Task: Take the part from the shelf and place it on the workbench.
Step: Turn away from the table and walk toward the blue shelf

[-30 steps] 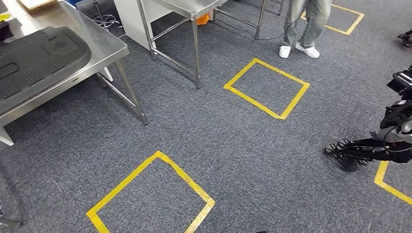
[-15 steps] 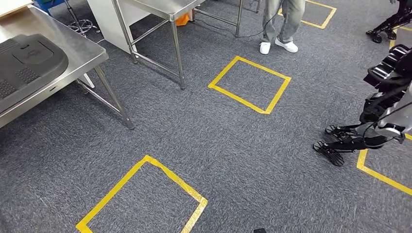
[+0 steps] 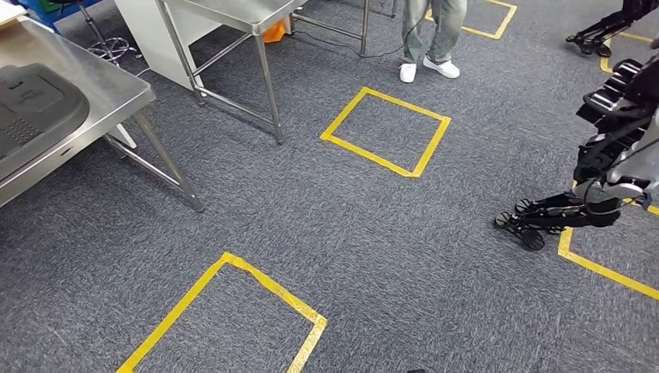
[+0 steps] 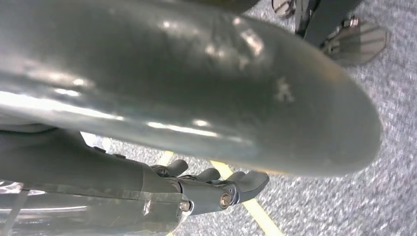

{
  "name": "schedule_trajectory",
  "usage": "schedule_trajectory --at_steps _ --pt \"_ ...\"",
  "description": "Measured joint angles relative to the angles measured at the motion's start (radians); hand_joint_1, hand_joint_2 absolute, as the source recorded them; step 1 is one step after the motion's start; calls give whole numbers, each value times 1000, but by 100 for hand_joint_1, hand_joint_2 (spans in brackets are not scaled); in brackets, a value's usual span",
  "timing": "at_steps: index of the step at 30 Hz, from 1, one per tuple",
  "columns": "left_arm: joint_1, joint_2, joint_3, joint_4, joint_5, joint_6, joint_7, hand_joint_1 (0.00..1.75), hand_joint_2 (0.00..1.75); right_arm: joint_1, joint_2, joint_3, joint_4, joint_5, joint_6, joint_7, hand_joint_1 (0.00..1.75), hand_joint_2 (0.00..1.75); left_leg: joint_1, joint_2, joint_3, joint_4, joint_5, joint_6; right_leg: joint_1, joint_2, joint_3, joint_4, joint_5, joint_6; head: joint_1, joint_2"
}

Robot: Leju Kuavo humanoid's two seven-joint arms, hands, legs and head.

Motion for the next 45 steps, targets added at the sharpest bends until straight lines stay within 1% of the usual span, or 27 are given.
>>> schedule_trajectory --at_steps 2,3,6,7,8,9,11,13,16,18,21,22,23,24,26,28,31,33,34,36,37,38,39,41,42,43,45 --pt "-2 0 0 0 -1 -1 0 0 0 0 0 0 0 0 -2 -19 0 0 4 -5 -4 18 -16 -12 0 6 0 -6 5 -13 -4 0" --pt "-3 0 0 0 -1 -1 0 0 0 -1 0 0 0 0 -2 -28 0 0 6 -12 -16 50 -39 -17 -2 8 0 -9 7 -19 -7 0" --pt "-2 0 0 0 -2 -1 0 0 0 -5 1 0 0 0 -2 -38 0 0 7 -29 -102 239 -131 -25 0 19 -1 -10 9 -28 -17 0" --pt "-2 0 0 0 -2 -1 0 0 0 -5 2 0 0 0 -2 -39 0 0 7 -31 -123 282 -141 -24 1 24 -1 -10 9 -29 -17 0" --pt "-1 0 0 1 -2 -1 0 0 0 -5 2 0 0 0 -2 -39 0 0 7 -32 -127 287 -129 -23 2 30 0 -10 9 -29 -18 0" --pt "-1 0 0 1 -2 0 1 0 0 -5 2 0 0 0 -1 -39 0 0 6 -34 -112 250 -99 -19 3 36 2 -10 9 -29 -18 0" --pt "-1 0 0 2 -1 2 2 0 0 -6 5 0 1 0 4 -32 0 0 6 -52 -52 114 -24 -9 4 50 5 -9 8 -27 -19 0" --pt "-1 1 0 3 2 7 3 0 0 -7 10 0 1 0 15 -8 0 0 4 -72 -16 20 7 -2 5 61 3 -6 7 -20 -20 0" --pt "2 1 0 4 5 10 3 0 0 -1 16 0 1 0 26 19 0 0 1 -70 -12 -2 10 8 0 70 -3 -5 8 -2 -21 0" --pt "3 1 0 5 4 10 5 0 0 2 18 0 1 0 25 17 0 0 5 -58 -8 -14 18 21 -1 56 -16 30 -19 7 -16 0" --pt "8 1 0 5 -1 7 9 0 0 1 18 0 1 0 25 17 0 0 4 -34 -7 -19 21 31 -3 30 -94 206 -112 15 -4 0" --pt "9 1 0 5 -3 6 10 0 0 2 18 0 1 0 24 18 0 0 3 -27 -7 -18 20 31 -4 28 -117 255 -127 17 -3 0" --pt "8 1 0 5 -5 5 11 0 0 4 18 0 1 0 24 18 0 0 3 -22 -7 -17 19 31 -6 27 -123 271 -122 20 -2 0" --pt "7 0 0 5 -8 3 12 0 0 5 18 0 1 0 22 14 0 0 4 -17 -6 -16 17 30 -8 24 -110 245 -98 21 -2 0" --pt "3 -1 0 5 -11 0 12 0 0 5 17 0 1 0 18 -3 0 0 5 -10 -3 -10 11 23 -8 8 -43 112 -32 21 1 0" --pt "-1 -2 0 5 -12 -3 13 0 0 1 17 0 1 0 17 -16 0 0 2 -5 -3 -3 4 12 -5 -6 2 14 -2 14 3 0" --pt "-4 -2 0 5 -15 -8 14 0 0 2 16 0 1 0 17 -19 0 0 1 3 -1 0 1 -3 0 2 4 -3 0 -6 -3 0" --pt "-5 -2 0 5 -17 -10 14 0 0 2 16 0 1 0 16 -17 0 0 5 -6 -12 33 -26 -14 -1 8 3 -9 5 -19 -8 0" --pt "-5 -2 0 5 -18 -10 14 0 0 1 16 0 1 0 15 -17 0 0 6 -15 -30 78 -55 -17 -2 10 3 -11 8 -25 -11 0" --pt "-3 -2 0 5 -19 -10 14 0 0 1 15 0 1 0 12 -19 0 0 7 -27 -87 209 -119 -22 0 17 2 -10 8 -30 -17 0" --pt "-2 -2 0 5 -20 -10 14 0 0 1 15 0 1 0 11 -19 0 0 7 -30 -113 262 -136 -22 2 21 2 -10 8 -30 -17 0" --pt "-1 -2 0 5 -20 -10 15 0 0 2 15 0 1 0 10 -16 0 0 7 -31 -124 284 -134 -21 4 27 3 -10 7 -31 -18 0" --pt "0 -2 0 5 -20 -10 16 0 0 2 15 0 1 0 11 -11 0 0 7 -33 -118 267 -111 -18 5 34 4 -10 7 -31 -18 0" --pt "2 -2 -1 5 -19 -10 17 0 0 1 14 0 1 0 16 6 0 0 6 -43 -64 140 -37 -8 5 47 9 -9 6 -29 -19 0" --pt "2 -2 -1 5 -18 -10 17 0 0 1 14 0 1 0 20 15 0 0 5 -53 -38 76 -11 -5 6 53 9 -8 6 -27 -18 0" --pt "2 -2 -1 5 -16 -10 17 0 0 0 14 0 1 0 23 23 0 0 4 -61 -21 31 4 -2 6 58 7 -7 6 -24 -19 0" --pt "4 -2 -1 5 -14 -10 17 0 0 0 14 0 1 0 28 35 0 0 0 -69 -14 4 7 1 5 66 2 -6 8 -14 -19 0"
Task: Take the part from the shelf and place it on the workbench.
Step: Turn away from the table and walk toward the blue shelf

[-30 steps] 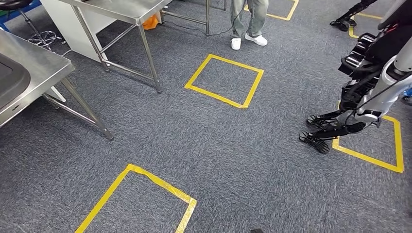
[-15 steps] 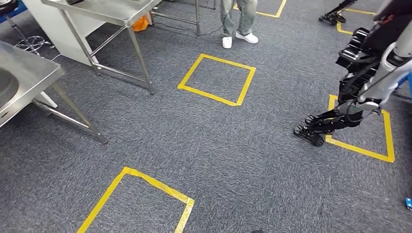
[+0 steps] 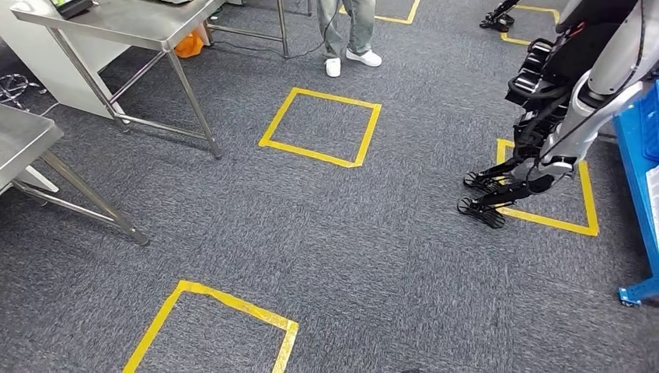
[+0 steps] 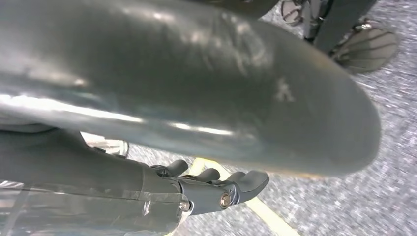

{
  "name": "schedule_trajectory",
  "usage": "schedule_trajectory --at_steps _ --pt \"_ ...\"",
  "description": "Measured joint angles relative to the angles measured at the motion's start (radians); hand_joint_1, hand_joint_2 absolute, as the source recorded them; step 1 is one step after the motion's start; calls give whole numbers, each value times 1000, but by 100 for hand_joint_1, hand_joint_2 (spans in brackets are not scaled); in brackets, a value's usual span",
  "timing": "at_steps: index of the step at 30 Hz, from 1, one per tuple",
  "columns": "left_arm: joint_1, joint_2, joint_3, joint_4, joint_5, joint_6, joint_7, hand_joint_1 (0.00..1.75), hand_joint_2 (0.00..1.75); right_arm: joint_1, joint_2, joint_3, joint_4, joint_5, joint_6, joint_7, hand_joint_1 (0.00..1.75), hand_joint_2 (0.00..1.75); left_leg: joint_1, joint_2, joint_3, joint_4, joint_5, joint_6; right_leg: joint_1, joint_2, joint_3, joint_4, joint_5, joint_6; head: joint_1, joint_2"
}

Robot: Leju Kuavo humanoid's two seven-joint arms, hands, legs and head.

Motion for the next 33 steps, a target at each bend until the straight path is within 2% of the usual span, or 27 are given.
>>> schedule_trajectory --at_steps 2,3,4,7,8,9,10,12,13,14,16,18,20,22,23,24,25,27,28,30,32,33 --pt "4 0 -1 0 2 0 0 0 0 0 -1 0 0 0 2 7 0 0 2 8 2 -8 6 9 -3 1 -3 6 -4 12 0 0" --pt "6 0 -1 0 3 0 0 0 0 1 -3 0 0 0 3 9 0 0 3 13 4 -13 9 14 -3 -5 -8 21 -17 17 3 0" --pt "6 0 -1 0 4 1 0 0 0 0 -4 0 0 0 3 10 0 0 5 19 5 -18 12 20 -3 -15 -23 56 -40 20 7 0" --pt "9 -2 -2 0 9 12 0 0 0 0 -5 0 0 0 4 6 0 0 5 39 5 -20 13 25 -5 -36 -105 237 -131 28 21 0" --pt "11 -2 -3 0 11 16 1 0 0 1 -6 0 0 0 4 0 0 0 5 46 5 -20 13 25 -6 -37 -121 273 -138 31 22 0" --pt "12 -3 -4 0 13 20 1 0 0 2 -6 0 0 0 4 -6 0 0 5 52 5 -19 12 25 -8 -39 -118 270 -125 33 23 0" --pt "13 -3 -4 0 14 22 1 0 0 2 -7 0 0 0 5 -12 0 0 6 58 6 -18 11 24 -11 -44 -96 228 -94 34 23 0" --pt "13 -5 -5 -1 15 22 1 0 0 0 -9 0 0 0 7 -25 0 0 5 65 6 -11 6 16 -13 -67 -28 91 -32 35 27 0" --pt "13 -6 -5 -1 14 21 0 0 0 -1 -9 0 0 0 7 -31 0 0 2 67 6 -6 3 10 -12 -78 -6 43 -17 31 30 0" --pt "13 -6 -6 -1 14 20 -1 0 0 -3 -10 0 0 0 7 -38 0 0 0 70 5 -3 0 5 -10 -85 4 17 -13 27 29 0" --pt "13 -7 -7 -1 13 18 -4 0 0 -3 -12 0 0 0 8 -43 0 0 -1 77 5 -1 -2 -5 -7 -79 2 10 -14 13 23 0" --pt "12 -8 -7 -1 13 18 -7 0 0 -3 -14 0 0 0 11 -34 0 0 3 71 2 20 -20 -15 -6 -71 1 6 -10 1 16 0" --pt "12 -8 -8 -1 13 18 -10 0 0 -4 -15 0 0 0 12 -21 0 0 6 51 -33 107 -75 -22 -6 -64 0 4 -6 -10 9 0" --pt "14 -9 -10 -1 14 18 -12 0 0 -5 -15 0 0 0 13 -13 0 0 5 41 -92 237 -134 -23 -2 -54 -2 4 -6 -15 3 0" --pt "15 -9 -12 -1 15 19 -13 0 0 -4 -16 0 0 0 14 -11 0 0 5 39 -112 278 -142 -21 1 -48 -1 4 -6 -16 2 0" --pt "16 -9 -14 -1 15 20 -14 0 0 -4 -16 0 0 0 15 -8 0 0 4 37 -115 281 -131 -17 3 -42 -1 5 -6 -16 2 0" --pt "17 -9 -15 -1 16 22 -14 0 0 -4 -16 0 0 0 16 -6 0 0 2 35 -99 244 -101 -11 4 -35 1 5 -6 -16 2 0" --pt "16 -9 -16 -1 16 24 -14 0 0 -4 -16 0 0 0 14 -14 0 0 -3 15 -41 109 -30 3 6 -22 3 6 -6 -16 1 0" --pt "15 -8 -16 -1 16 25 -14 0 0 -5 -16 0 0 0 13 -20 0 0 -6 4 -19 53 -9 8 5 -16 1 7 -6 -13 1 0" --pt "15 -9 -18 -1 16 26 -12 0 0 -7 -15 0 1 0 10 -30 0 0 -11 -10 -6 8 0 12 3 -6 -5 8 -4 -6 0 0" --pt "15 -9 -20 -1 16 27 -8 0 0 -5 -14 0 1 0 10 -30 0 0 -10 -2 -4 -5 7 18 0 -1 -7 9 -4 6 -1 0" --pt "15 -9 -21 -1 16 28 -7 0 0 -4 -14 0 1 0 11 -29 0 0 -7 4 -1 -12 11 23 0 -5 -11 21 -14 11 0 0"
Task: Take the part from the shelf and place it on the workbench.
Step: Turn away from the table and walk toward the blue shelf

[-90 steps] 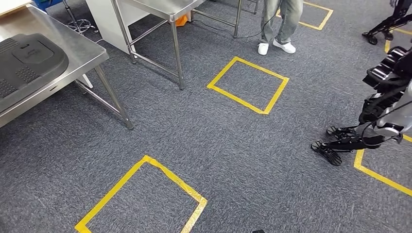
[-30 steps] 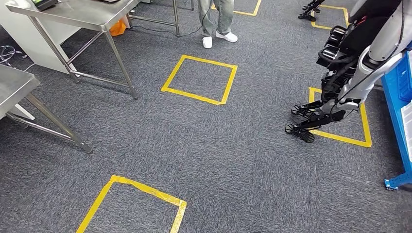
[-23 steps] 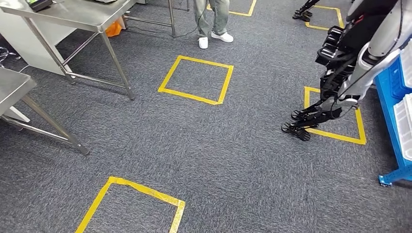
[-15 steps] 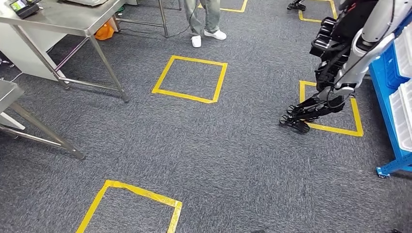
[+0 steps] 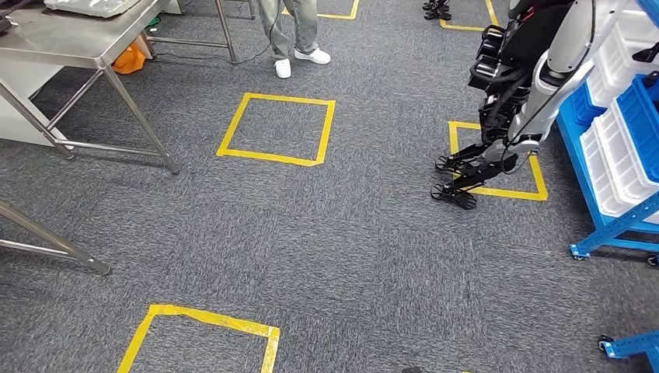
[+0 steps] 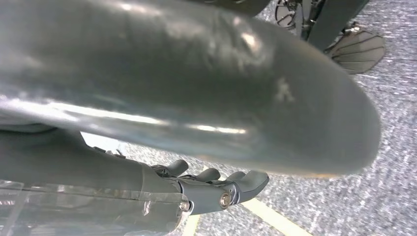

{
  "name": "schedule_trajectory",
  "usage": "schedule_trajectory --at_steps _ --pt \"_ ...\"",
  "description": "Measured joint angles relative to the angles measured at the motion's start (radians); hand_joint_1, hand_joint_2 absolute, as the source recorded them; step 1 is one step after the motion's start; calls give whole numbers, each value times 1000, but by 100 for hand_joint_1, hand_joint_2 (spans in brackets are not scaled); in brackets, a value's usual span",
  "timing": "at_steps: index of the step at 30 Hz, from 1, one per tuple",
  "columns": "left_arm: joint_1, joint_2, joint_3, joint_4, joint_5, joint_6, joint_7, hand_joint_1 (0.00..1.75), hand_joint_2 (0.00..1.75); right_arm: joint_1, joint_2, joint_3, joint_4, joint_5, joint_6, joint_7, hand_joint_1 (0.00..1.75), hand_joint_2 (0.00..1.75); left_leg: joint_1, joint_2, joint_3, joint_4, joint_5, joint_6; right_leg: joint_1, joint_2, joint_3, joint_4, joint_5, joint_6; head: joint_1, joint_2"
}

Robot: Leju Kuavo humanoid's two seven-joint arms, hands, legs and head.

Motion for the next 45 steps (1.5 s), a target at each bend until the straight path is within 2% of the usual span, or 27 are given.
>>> schedule_trajectory --at_steps 2,4,5,6,7,9,11,14,16,19,20,21,22,25,27,29,31,32,34,35,36,37,38,39,41,42,45 --pt "0 -1 -1 0 0 0 1 0 0 -1 0 0 0 0 0 1 0 0 4 14 4 -11 7 7 0 -17 -33 78 -52 8 6 0" --pt "1 -1 -1 0 0 0 2 0 0 -1 0 0 0 0 0 1 0 0 4 28 3 -12 7 10 -1 -29 -92 207 -114 15 13 0" --pt "1 -1 -1 0 0 0 3 0 0 0 0 0 0 0 1 1 0 0 4 34 3 -11 6 10 -4 -32 -111 250 -125 18 14 0" --pt "1 -1 -1 0 0 1 3 0 0 2 0 0 0 0 1 1 0 0 4 40 3 -10 5 10 -6 -34 -113 258 -116 21 15 0" --pt "1 -1 -1 0 0 1 3 0 0 3 0 0 0 0 1 1 0 0 5 44 4 -9 4 8 -9 -38 -95 223 -89 23 16 0" --pt "0 -2 -2 0 0 1 4 0 0 2 0 0 0 0 1 1 0 0 5 51 6 -2 -2 2 -10 -53 -25 83 -24 22 18 0" --pt "0 -3 -2 0 0 2 4 0 0 0 0 0 0 0 1 1 0 0 2 56 6 5 -8 -8 -7 -63 18 -9 3 13 19 0" --pt "-1 -3 -2 0 0 3 4 0 0 1 0 0 0 0 2 2 0 0 4 61 8 9 -13 -24 -3 -56 19 -22 4 -7 15 0" --pt "-3 -3 -2 0 1 4 4 0 0 1 0 0 0 0 4 3 0 0 7 52 -5 48 -43 -35 -4 -51 20 -28 10 -20 11 0" --pt "-2 -3 -2 0 11 10 6 0 0 0 1 0 0 0 8 0 0 0 9 36 -83 227 -136 -45 -3 -44 18 -29 12 -28 2 0" --pt "0 -3 -2 0 15 12 7 0 0 0 2 0 0 0 11 1 0 0 10 34 -105 276 -150 -46 -2 -40 19 -29 12 -29 1 0" --pt "1 -3 -2 0 20 15 7 0 0 0 2 0 0 0 14 3 0 0 10 34 -114 292 -144 -45 -1 -34 19 -29 12 -29 1 0" --pt "2 -3 -2 0 25 17 7 0 0 0 2 0 0 0 17 5 0 0 10 32 -104 268 -120 -43 -1 -29 21 -29 12 -29 1 0" --pt "1 -3 -1 0 34 24 7 0 0 -1 3 2 1 0 22 6 0 0 9 10 -21 73 -23 -32 0 -11 24 -26 9 -24 0 0" --pt "0 -3 -1 0 38 25 7 0 0 -3 4 4 1 0 24 2 0 0 6 -2 1 12 -9 -25 0 -2 20 -24 9 -15 -1 0" --pt "1 -3 -1 0 38 24 6 0 0 -2 4 5 1 0 27 0 0 0 4 2 1 6 -6 -16 -3 4 18 -26 11 -2 -1 0" --pt "-1 -3 -1 0 37 21 2 0 0 -1 4 5 1 0 25 -4 0 0 7 12 4 -5 2 -2 -4 -9 10 -4 -7 8 2 0" --pt "-1 -3 -1 0 37 21 0 0 0 -1 4 6 1 0 24 -8 0 0 9 19 5 -11 5 3 -4 -19 -4 31 -32 11 6 0" --pt "-1 -4 -1 0 37 23 -3 0 0 -3 5 6 1 0 22 -16 0 0 9 32 6 -13 6 8 -6 -32 -58 153 -98 16 15 0" --pt "0 -4 -1 0 37 25 -5 0 0 -2 5 6 1 0 21 -18 0 0 8 39 5 -13 5 9 -7 -33 -85 213 -121 18 17 0" --pt "0 -4 -1 0 38 27 -9 0 0 -1 5 6 1 0 21 -18 0 0 8 44 6 -12 5 9 -8 -33 -101 248 -127 20 18 0" --pt "0 -4 -1 0 38 28 -13 0 0 1 6 6 2 0 20 -17 0 0 8 49 6 -11 4 8 -9 -35 -99 246 -114 21 19 0" --pt "0 -4 -1 0 38 28 -17 0 0 1 6 5 2 0 18 -18 0 0 8 52 8 -10 2 6 -10 -39 -75 199 -81 21 20 0" --pt "0 -4 -1 0 37 28 -21 0 0 1 6 5 2 0 15 -19 0 0 9 56 9 -8 -1 3 -10 -48 -41 128 -43 20 22 0" --pt "-1 -4 -1 0 33 27 -24 0 0 -1 8 5 2 0 10 -24 0 0 5 61 10 1 -8 -7 -6 -68 15 8 0 14 25 0" --pt "-1 -4 -1 0 32 27 -25 0 0 -2 10 5 2 0 8 -25 0 0 3 63 9 4 -10 -11 -4 -73 24 -16 2 9 24 0" --pt "-5 -4 -1 0 27 25 -25 0 0 0 12 2 2 0 4 -22 0 0 5 70 10 9 -16 -27 1 -64 22 -24 2 -10 17 0"
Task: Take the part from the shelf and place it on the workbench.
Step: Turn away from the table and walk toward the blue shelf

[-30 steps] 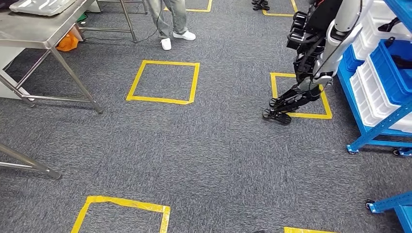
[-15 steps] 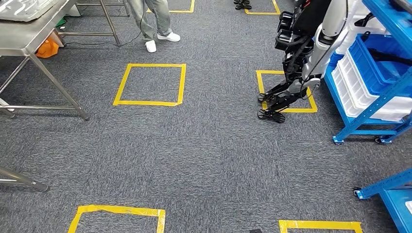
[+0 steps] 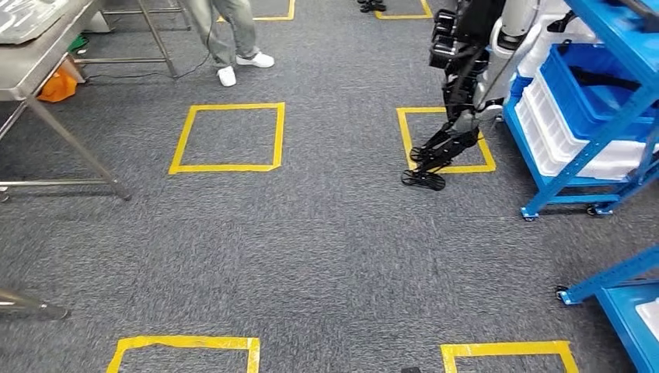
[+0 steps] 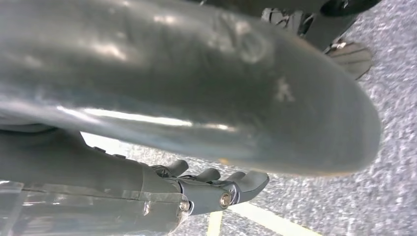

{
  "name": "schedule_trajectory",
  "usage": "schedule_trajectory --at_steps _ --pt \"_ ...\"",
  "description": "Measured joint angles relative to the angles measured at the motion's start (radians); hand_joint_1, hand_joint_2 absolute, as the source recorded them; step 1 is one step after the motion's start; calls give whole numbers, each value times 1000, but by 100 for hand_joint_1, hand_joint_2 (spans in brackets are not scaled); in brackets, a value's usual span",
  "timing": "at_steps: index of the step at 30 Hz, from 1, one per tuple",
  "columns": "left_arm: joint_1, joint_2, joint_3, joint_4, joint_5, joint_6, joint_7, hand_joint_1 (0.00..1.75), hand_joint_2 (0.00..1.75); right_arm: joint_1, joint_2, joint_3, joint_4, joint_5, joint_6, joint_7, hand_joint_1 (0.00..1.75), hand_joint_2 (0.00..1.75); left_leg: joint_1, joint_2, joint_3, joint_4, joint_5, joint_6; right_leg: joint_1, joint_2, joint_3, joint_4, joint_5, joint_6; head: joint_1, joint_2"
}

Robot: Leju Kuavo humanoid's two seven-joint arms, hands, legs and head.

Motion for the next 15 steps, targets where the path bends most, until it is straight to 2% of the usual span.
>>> schedule_trajectory --at_steps 2,5,6,7,8,10,11,12,15 --pt "-5 0 0 0 -8 -7 2 0 0 0 1 -1 0 0 -5 3 0 0 4 -13 -17 50 -36 -11 -2 7 0 -5 5 -12 -5 0" --pt "-9 0 -1 0 -20 -23 9 0 0 0 4 -1 0 -1 -14 4 0 0 6 -34 -100 237 -128 -19 -2 18 -1 -6 7 -21 -14 0" --pt "-10 0 -1 0 -23 -27 11 0 0 0 5 -1 0 -1 -16 6 0 0 6 -35 -121 280 -139 -20 0 24 0 -6 7 -22 -15 0" --pt "-11 0 -1 0 -25 -30 12 0 0 0 5 -1 0 -2 -18 8 0 0 6 -37 -126 286 -129 -18 1 30 1 -6 7 -22 -16 0" --pt "-12 0 -1 0 -26 -33 14 0 0 1 5 -1 0 -2 -21 9 0 0 5 -40 -113 253 -99 -14 1 37 2 -6 7 -21 -16 0" --pt "-16 0 -2 0 -30 -37 17 0 0 0 6 -1 0 -2 -28 5 0 0 3 -57 -56 118 -22 -4 3 51 6 -5 6 -20 -17 0" --pt "-18 0 -2 0 -33 -38 20 0 0 -1 6 -1 0 -3 -32 1 0 0 2 -66 -31 58 1 1 4 57 5 -3 5 -17 -18 0" --pt "-21 0 -3 1 -35 -40 22 0 0 -2 7 -1 0 -3 -34 -2 0 0 1 -73 -18 21 12 4 4 62 3 -2 5 -13 -18 0" --pt "-27 0 -5 1 -40 -44 30 0 0 1 7 -1 0 -4 -38 -2 0 0 0 -70 -13 -4 14 15 1 71 -2 0 4 2 -19 0"
